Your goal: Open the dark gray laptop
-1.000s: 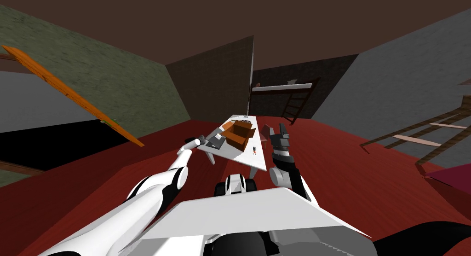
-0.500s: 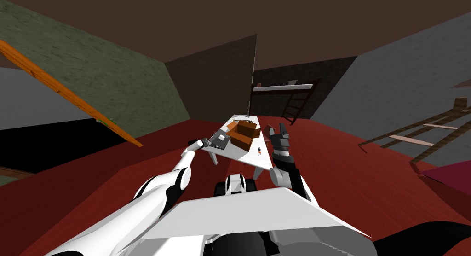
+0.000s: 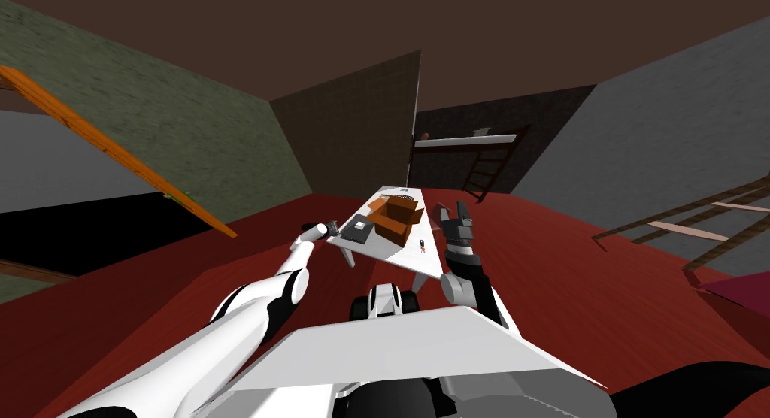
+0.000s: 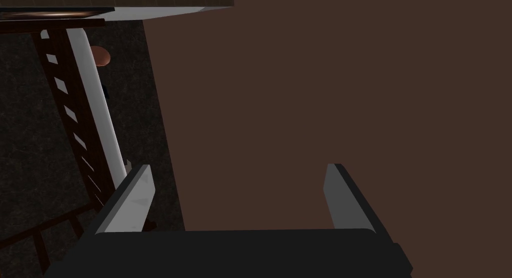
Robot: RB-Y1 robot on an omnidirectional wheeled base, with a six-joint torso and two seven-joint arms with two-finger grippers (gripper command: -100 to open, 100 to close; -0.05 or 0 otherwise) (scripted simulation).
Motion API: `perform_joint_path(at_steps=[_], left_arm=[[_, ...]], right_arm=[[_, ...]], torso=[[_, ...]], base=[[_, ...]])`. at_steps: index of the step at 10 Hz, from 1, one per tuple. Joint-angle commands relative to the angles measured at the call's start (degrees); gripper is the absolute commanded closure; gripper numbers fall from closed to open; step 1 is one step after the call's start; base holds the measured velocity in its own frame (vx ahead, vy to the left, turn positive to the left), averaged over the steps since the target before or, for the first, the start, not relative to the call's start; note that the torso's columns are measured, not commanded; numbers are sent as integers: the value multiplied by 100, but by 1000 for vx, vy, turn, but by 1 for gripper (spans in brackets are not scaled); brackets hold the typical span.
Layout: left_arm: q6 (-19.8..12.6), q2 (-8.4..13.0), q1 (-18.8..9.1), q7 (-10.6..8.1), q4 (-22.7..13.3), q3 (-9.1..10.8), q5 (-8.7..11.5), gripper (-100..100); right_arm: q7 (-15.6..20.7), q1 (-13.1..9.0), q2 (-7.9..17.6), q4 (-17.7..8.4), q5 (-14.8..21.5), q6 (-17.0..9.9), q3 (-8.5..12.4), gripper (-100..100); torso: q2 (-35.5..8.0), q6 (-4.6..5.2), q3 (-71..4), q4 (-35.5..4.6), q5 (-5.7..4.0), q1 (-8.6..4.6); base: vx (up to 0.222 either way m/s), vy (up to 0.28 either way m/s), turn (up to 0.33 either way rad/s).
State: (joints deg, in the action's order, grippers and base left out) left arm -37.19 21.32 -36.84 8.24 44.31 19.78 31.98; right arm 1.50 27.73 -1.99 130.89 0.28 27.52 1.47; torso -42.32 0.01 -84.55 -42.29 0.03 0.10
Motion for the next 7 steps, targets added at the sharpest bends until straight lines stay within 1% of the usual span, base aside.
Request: perform_joint_path(at_steps=[1, 2, 7], left_arm=[[-167, 91, -69, -25, 96, 22, -12, -100], [-222, 102, -76, -41, 116, 26, -16, 0], [-217, 100, -76, -39, 114, 25, -16, 0]], right_arm=[[0, 0, 0, 0, 0, 0, 0, 0], [0, 0, 0, 0, 0, 0, 0, 0], [0, 0, 1, 0, 0, 0, 1, 0]], torso=[[2, -2, -2, 0, -2, -4], [8, 0, -5, 3, 0, 1], [2, -1, -2, 0, -4, -11]], base=[[-12, -30, 14], [-3, -6, -3], [0, 0, 0]])
